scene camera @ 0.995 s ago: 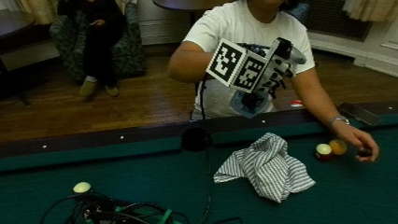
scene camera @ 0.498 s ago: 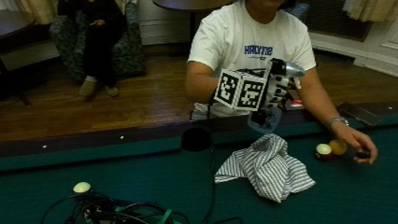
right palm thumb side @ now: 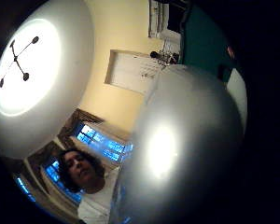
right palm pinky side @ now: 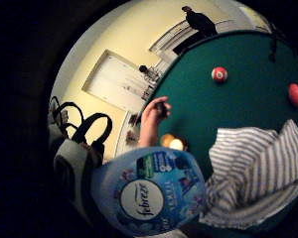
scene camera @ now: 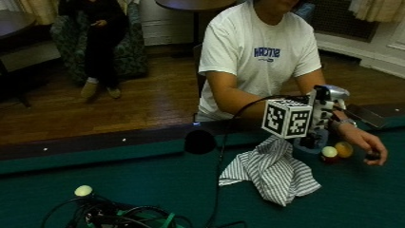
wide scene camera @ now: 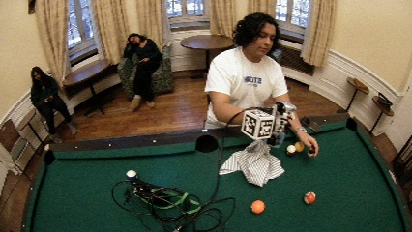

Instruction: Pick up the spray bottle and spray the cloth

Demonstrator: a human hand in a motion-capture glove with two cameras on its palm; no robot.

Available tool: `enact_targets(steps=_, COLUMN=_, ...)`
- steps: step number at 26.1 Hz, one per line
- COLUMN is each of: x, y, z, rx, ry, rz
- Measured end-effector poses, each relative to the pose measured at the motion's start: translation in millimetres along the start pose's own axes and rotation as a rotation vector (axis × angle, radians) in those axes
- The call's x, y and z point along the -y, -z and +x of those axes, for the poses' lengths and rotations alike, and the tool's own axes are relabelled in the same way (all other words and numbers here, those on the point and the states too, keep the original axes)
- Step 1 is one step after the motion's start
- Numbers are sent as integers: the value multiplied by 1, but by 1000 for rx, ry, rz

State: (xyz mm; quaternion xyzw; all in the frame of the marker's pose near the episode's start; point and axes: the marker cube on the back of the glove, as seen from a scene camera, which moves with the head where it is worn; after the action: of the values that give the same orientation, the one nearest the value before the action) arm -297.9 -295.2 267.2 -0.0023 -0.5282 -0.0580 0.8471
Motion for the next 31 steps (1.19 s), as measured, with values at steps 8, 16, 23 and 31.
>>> enact_targets(steps=8, x=19, y=-51, z=62, rx=-68, ry=-9, rz=46)
enact_targets(steps=16, x=37, y=-65, z=94, rx=-44, ry=-31, rz=86)
enact_targets(steps=23, x=68, y=-77, z=101, rx=-57, ry=-28, rz=99)
enact_targets(steps=31, x=105, y=-94, z=111, rx=-60, ry=-34, rz=100)
